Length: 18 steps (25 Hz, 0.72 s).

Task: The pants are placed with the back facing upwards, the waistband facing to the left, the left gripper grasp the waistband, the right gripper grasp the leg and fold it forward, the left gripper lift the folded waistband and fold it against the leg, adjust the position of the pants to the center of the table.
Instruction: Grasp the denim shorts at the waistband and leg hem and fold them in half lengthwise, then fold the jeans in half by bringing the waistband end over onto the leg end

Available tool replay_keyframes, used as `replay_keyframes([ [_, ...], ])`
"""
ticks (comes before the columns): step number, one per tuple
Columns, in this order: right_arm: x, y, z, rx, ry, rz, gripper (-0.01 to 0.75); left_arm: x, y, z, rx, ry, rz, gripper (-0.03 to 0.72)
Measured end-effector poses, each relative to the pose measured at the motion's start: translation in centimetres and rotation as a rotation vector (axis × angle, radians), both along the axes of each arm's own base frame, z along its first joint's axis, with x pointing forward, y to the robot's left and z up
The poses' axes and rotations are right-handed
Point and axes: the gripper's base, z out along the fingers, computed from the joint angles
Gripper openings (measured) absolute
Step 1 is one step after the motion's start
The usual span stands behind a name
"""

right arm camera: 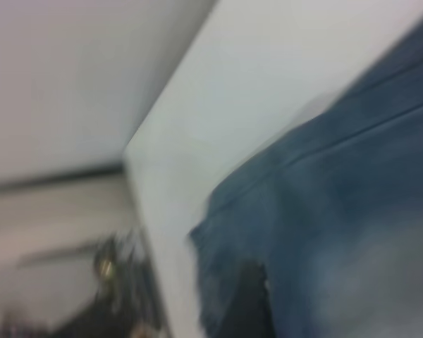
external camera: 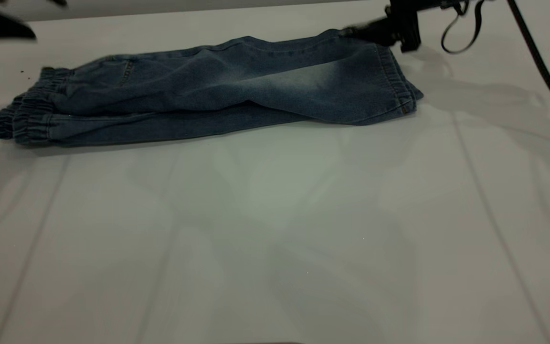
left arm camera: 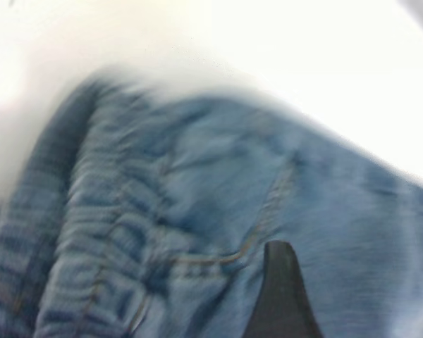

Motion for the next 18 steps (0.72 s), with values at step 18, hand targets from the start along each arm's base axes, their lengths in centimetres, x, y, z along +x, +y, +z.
replay_keyframes([
  [18, -1.7, 1.2, 3.3, 0.066, -0.143, 0.265, 0.561, -3.9, 4.7, -0.5, -0.062, 0.275, -0.146, 0.519],
])
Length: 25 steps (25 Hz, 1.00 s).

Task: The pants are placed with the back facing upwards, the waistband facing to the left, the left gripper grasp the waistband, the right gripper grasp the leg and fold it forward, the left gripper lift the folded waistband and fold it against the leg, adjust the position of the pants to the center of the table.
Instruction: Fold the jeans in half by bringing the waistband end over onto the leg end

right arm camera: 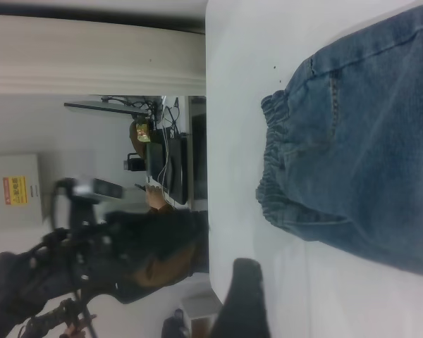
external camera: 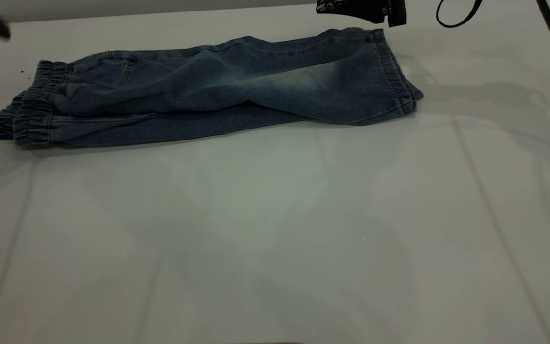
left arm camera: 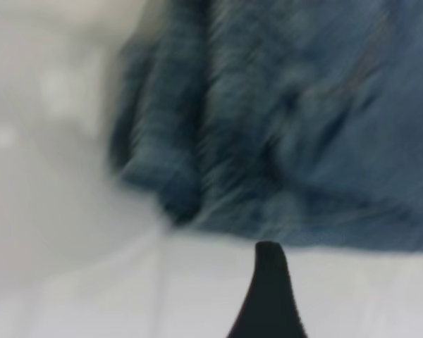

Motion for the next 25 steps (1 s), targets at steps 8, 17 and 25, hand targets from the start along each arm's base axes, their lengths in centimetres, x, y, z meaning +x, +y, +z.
replay_keyframes([
  [8, 0.0, 0.0, 0.0, -0.009, -0.019, 0.003, 0.561, -0.1, -0.1, -4.4, -0.074, 0.164, 0.011, 0.526],
  [17, 0.0, 0.0, 0.0, -0.011, -0.024, 0.004, 0.561, 0.4, 0.1, -7.6, -0.105, 0.198, 0.100, 0.528],
  [25, 0.0, 0.0, 0.0, -0.014, -0.024, 0.001, 0.561, 1.1, 0.0, -10.1, -0.156, 0.174, 0.195, 0.528],
])
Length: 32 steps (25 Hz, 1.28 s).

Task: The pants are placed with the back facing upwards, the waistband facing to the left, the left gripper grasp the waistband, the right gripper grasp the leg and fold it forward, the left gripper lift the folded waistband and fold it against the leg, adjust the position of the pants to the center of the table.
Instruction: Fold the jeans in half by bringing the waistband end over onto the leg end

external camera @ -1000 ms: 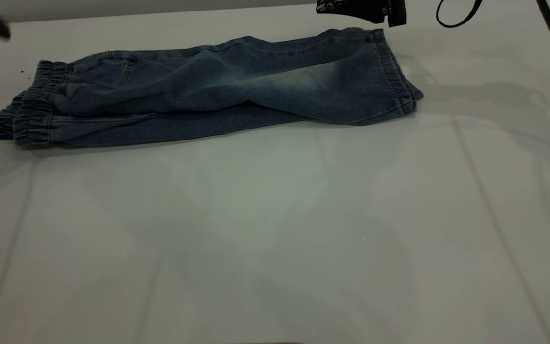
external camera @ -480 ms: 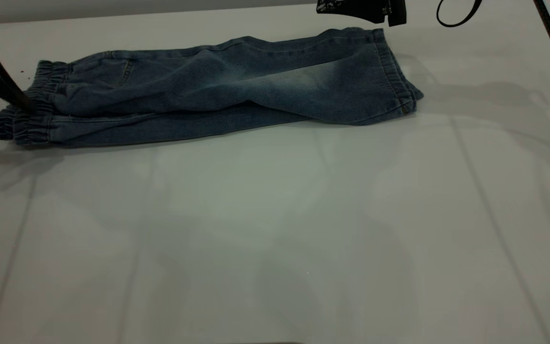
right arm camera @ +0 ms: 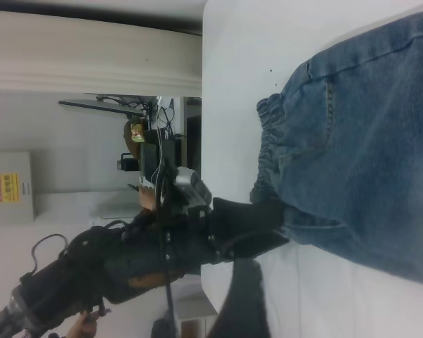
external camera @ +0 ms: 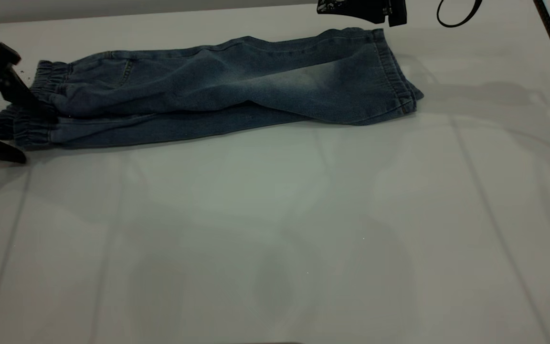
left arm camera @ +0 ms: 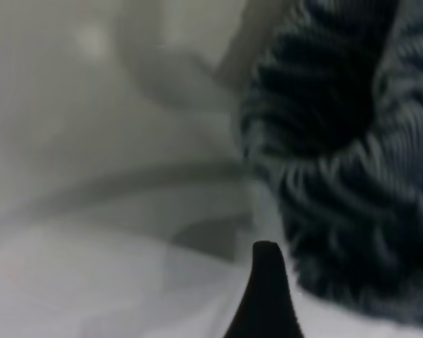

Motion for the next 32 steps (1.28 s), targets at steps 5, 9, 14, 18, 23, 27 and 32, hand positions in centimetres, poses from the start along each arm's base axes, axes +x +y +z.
replay_keyframes([
  [5, 0.0, 0.0, 0.0, -0.003, 0.000, 0.002, 0.561, 0.7, -0.4, -0.1, -0.017, -0.055, 0.044, 0.510],
  [9, 0.0, 0.4, -0.2, -0.021, 0.001, -0.002, 0.561, 0.8, -0.4, -0.3, -0.024, -0.062, 0.070, 0.324],
  [14, -0.4, 3.8, -1.0, -0.123, 0.003, -0.008, 0.561, 0.9, -0.4, -0.2, -0.018, -0.072, 0.054, 0.083],
  [18, -0.9, 7.8, -1.6, -0.269, -0.042, 0.006, 0.561, 1.0, -0.5, 1.6, 0.001, -0.123, -0.001, 0.081],
  [23, 0.0, 11.9, -1.6, -0.318, -0.109, 0.020, 0.548, 1.2, -1.1, 5.9, 0.036, -0.245, -0.087, 0.081],
  [27, 0.3, 14.4, -3.2, -0.314, -0.087, 0.042, 0.546, 1.1, -1.6, 8.4, 0.051, -0.311, -0.127, 0.081],
  [32, -1.2, 17.8, -6.4, -0.314, -0.034, 0.103, 0.546, 0.8, -2.0, 10.9, 0.078, -0.386, -0.192, 0.081],
])
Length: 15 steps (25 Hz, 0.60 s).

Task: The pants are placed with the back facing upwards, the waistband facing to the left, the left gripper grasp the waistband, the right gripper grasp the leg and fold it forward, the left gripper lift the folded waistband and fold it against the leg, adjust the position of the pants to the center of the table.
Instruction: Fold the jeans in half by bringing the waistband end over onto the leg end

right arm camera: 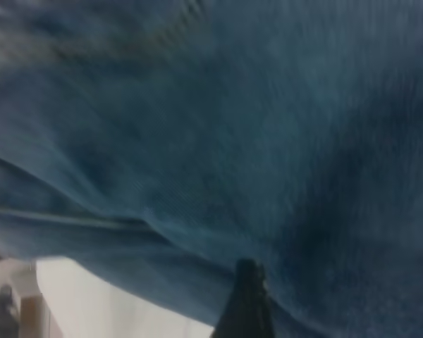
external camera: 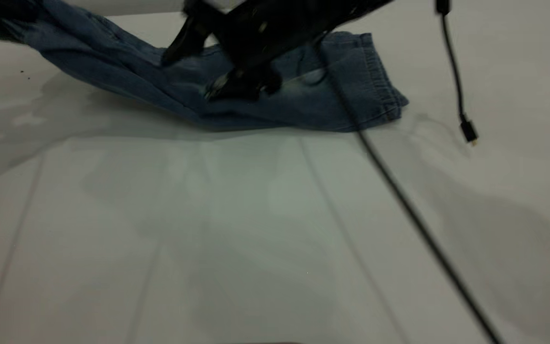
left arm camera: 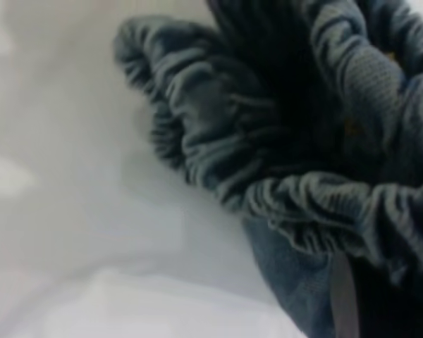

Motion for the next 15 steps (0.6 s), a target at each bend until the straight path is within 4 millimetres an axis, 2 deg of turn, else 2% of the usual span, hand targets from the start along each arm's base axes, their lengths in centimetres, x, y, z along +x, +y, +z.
replay_keyframes([
  [4, -1.2, 2.0, -0.9, 0.002, 0.020, 0.037, 0.546, -0.4, -0.3, 1.9, 0.016, -0.056, -0.051, 0.081],
  [8, -1.2, 2.4, -0.2, 0.034, 0.016, 0.078, 0.546, -0.8, -0.6, 3.5, 0.049, -0.110, -0.099, 0.081],
  [10, -0.6, 1.8, 0.8, 0.062, 0.001, 0.117, 0.546, -1.0, -0.7, 4.2, 0.066, -0.134, -0.118, 0.081],
  [12, 0.4, 0.9, 2.5, 0.099, -0.036, 0.165, 0.546, -1.2, -0.8, 4.9, 0.079, -0.157, -0.132, 0.081],
  [15, 2.5, -1.6, 5.6, 0.125, -0.119, 0.202, 0.546, -1.4, -1.3, 5.7, 0.094, -0.183, -0.157, 0.081],
])
